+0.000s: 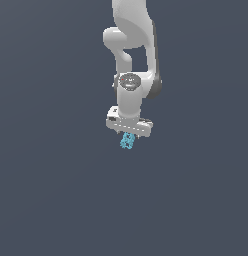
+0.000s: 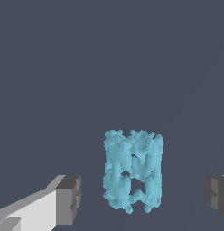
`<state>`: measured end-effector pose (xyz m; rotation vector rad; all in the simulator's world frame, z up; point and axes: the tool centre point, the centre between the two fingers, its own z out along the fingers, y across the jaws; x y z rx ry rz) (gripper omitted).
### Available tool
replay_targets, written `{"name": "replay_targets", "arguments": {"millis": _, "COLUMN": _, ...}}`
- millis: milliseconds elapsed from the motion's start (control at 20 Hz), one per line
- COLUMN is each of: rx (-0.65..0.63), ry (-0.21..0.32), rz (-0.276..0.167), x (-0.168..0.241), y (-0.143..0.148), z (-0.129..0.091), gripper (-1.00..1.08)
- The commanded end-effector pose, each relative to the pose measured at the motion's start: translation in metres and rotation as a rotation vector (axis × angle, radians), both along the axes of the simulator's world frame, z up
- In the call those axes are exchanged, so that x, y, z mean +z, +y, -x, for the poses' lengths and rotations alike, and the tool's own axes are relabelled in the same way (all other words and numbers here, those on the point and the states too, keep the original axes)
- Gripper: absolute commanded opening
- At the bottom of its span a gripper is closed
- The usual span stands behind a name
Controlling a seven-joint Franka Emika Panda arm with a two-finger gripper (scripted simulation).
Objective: Pick up the object and move it to a goal position.
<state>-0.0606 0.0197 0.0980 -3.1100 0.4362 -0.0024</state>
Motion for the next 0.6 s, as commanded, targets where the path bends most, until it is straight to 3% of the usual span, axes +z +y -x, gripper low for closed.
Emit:
{"name": "replay_targets", "arguments": {"millis": 0, "rx": -0.022, "ry": 0.001, "rz": 0.001, "x": -0.005, "y": 0.0, "z": 0.005, "gripper": 1.0}}
{"name": "replay_targets", "arguments": {"millis": 550, "rx": -0.029, "ry": 0.002, "rz": 0.001, "x": -0.019, "y": 0.0, "z": 0.007, "gripper": 1.0}}
